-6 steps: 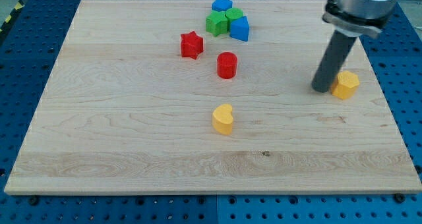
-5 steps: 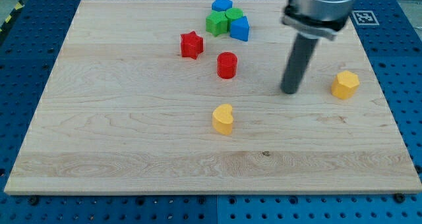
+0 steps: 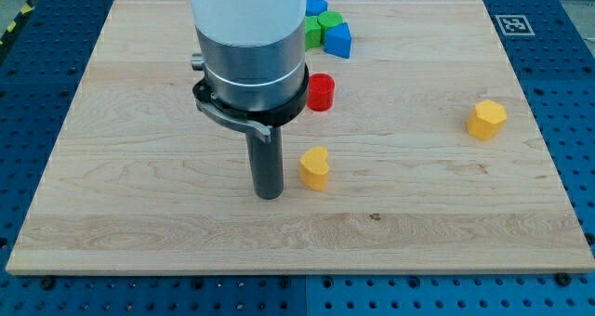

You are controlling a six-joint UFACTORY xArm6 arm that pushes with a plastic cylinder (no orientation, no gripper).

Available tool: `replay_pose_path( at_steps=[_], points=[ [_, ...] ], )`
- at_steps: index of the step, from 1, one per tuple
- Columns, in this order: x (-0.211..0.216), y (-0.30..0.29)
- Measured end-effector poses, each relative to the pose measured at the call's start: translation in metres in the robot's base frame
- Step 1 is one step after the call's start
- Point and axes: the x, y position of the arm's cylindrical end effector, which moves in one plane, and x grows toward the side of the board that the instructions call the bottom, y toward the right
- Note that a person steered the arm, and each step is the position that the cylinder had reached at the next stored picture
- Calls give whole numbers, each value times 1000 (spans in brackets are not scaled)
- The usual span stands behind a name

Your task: Push the heart towards the hexagon

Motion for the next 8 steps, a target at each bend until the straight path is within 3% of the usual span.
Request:
replay_pose_path(
  at_steps=[3,6,8],
  points=[
    [-18,92],
    [-18,53],
    [-36,70]
  ],
)
